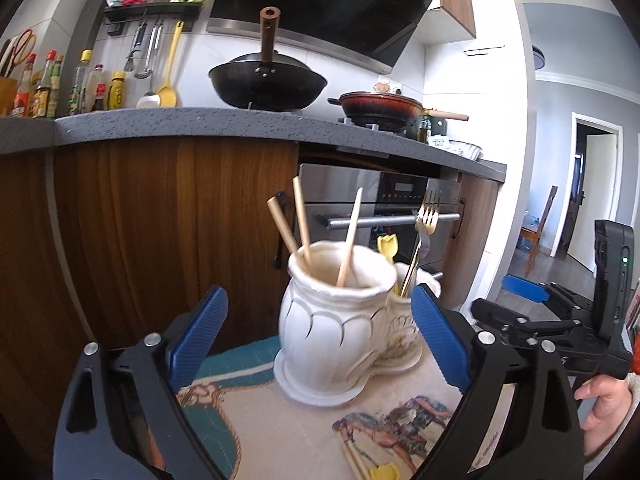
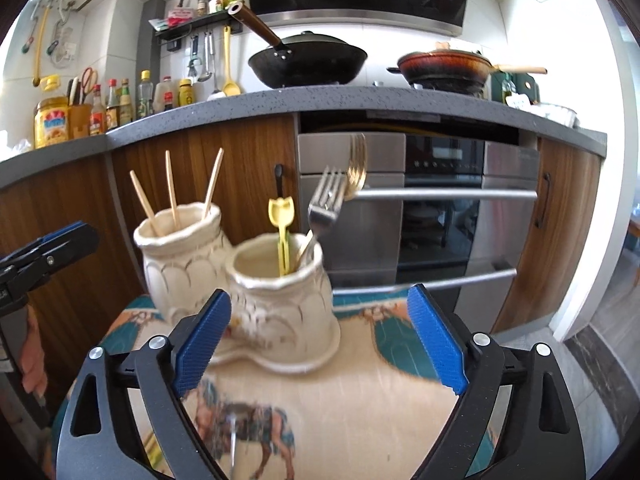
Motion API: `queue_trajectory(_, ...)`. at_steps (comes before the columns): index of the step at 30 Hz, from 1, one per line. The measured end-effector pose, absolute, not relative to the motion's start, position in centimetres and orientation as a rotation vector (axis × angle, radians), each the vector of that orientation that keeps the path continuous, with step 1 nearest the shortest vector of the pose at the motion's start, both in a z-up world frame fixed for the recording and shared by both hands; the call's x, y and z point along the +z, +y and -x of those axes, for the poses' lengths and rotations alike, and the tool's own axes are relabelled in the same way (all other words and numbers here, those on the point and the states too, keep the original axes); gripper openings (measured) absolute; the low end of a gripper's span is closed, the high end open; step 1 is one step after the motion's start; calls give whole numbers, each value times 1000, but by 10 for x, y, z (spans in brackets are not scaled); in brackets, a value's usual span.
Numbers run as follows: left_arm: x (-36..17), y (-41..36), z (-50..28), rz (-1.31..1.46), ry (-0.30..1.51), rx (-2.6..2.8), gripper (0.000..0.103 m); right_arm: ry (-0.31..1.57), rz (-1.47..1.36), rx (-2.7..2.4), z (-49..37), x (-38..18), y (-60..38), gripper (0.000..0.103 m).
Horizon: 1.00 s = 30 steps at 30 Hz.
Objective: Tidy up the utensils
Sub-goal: 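Open both tools and withdraw them from the holder back over the mat, then grasp a fourth wooden chopstick with left while right grasps the silver spoon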
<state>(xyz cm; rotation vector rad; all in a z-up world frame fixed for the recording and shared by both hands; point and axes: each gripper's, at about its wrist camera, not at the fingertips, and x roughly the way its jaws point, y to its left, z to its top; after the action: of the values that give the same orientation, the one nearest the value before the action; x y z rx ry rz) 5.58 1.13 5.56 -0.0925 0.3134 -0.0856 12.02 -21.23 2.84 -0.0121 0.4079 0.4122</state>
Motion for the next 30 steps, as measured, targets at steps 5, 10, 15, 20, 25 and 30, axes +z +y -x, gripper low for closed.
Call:
queue_trajectory(5, 31, 22, -41, 127, 410, -45, 94, 462, -4, 396, -106, 10, -222, 93)
queue_trajectory(10, 8, 25, -29, 139, 535, -7, 94, 521, -43, 416, -97, -4, -226, 93)
queue_trajectory(15, -6, 15, -15, 108, 621, 3, 94, 533, -32, 422, -87, -10, -226, 94)
queue_trajectory(20, -21, 4, -6, 77, 707, -5, 94, 573, -11, 448, -83, -19, -222, 94)
queue_trajectory(25, -29, -3, -4, 80, 788, -32, 93, 598, 29, 477, -80, -24, -216, 94)
queue_trajectory(30, -32, -21, -6, 21, 857, -59, 76, 595, 66, 492, -78, -25, -209, 94)
